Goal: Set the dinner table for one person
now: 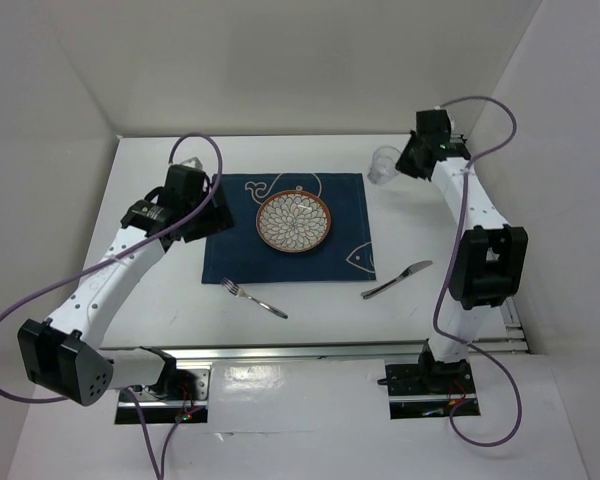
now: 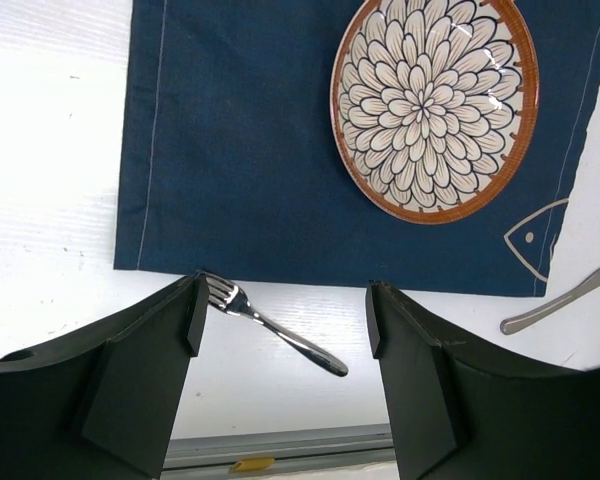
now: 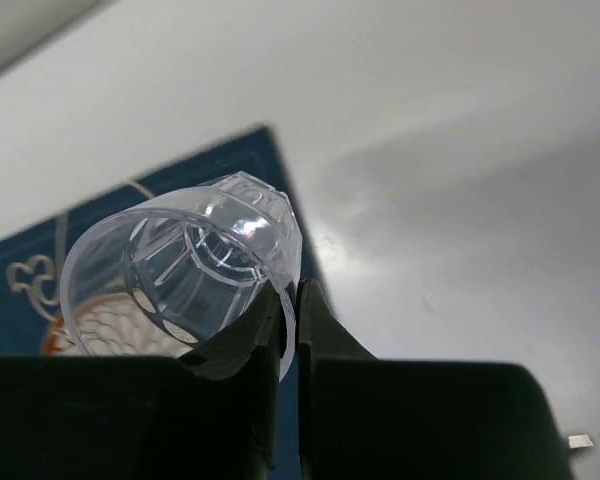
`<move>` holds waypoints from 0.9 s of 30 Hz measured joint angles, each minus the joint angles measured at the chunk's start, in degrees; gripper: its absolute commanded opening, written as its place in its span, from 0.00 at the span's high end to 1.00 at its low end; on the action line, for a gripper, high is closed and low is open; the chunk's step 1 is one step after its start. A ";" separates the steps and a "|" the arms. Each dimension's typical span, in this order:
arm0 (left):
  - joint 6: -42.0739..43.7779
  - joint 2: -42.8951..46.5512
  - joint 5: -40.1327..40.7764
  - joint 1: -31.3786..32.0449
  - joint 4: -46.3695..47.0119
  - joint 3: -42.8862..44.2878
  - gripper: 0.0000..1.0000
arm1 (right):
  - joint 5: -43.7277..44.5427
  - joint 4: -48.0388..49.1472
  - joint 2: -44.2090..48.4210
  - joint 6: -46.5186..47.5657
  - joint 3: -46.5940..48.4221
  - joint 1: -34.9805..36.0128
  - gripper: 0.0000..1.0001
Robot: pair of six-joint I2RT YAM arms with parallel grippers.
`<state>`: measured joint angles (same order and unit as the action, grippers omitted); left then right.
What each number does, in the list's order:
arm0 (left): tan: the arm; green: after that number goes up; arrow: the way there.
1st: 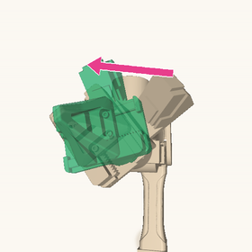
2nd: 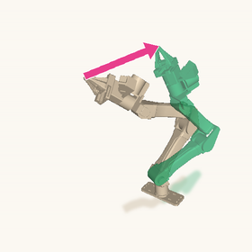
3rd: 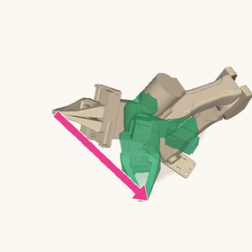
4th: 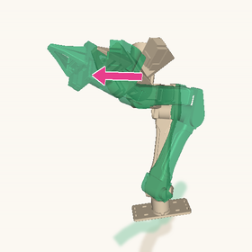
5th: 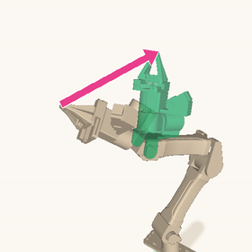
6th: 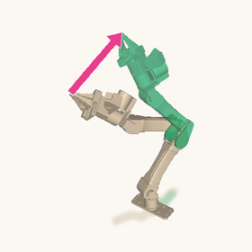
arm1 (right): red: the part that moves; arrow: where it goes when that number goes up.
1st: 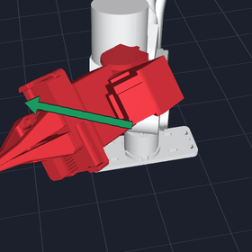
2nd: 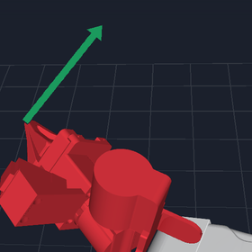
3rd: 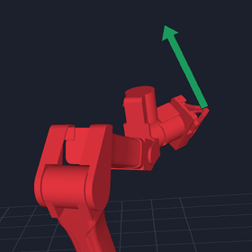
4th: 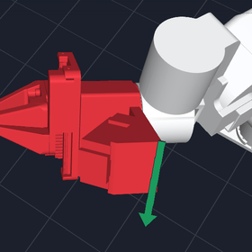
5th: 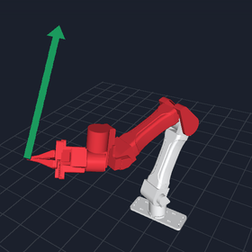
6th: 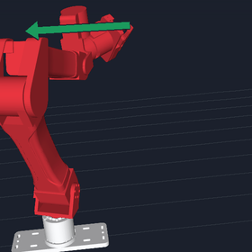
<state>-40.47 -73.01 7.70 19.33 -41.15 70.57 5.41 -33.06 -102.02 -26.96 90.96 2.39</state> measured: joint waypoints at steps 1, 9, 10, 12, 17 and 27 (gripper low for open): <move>-0.02 0.48 0.07 0.00 -0.09 -0.13 0.19 | 0.00 -0.33 -1.81 0.22 4.31 1.27 1.00; -0.94 3.39 0.87 0.28 -1.16 -2.27 0.19 | 0.13 -2.54 -18.40 1.42 23.67 8.22 1.00; -1.62 4.31 1.09 0.37 -1.22 -3.52 0.19 | 0.22 -3.04 -20.26 1.42 24.50 8.72 1.00; -2.10 6.45 1.25 0.44 -1.46 -6.14 0.19 | 0.26 -4.02 -22.75 1.44 24.81 9.42 1.00; -3.43 8.90 1.79 0.70 -2.62 -8.13 0.19 | 1.33 -6.80 -25.77 1.57 24.81 9.94 1.00; -3.50 8.90 2.80 1.03 -2.78 -8.22 0.19 | 2.93 -7.19 -26.34 1.57 25.42 10.12 1.00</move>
<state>-43.97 -64.12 10.50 20.36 -43.92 62.35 8.34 -40.25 -128.35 -25.39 116.38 12.51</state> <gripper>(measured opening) 0.813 0.129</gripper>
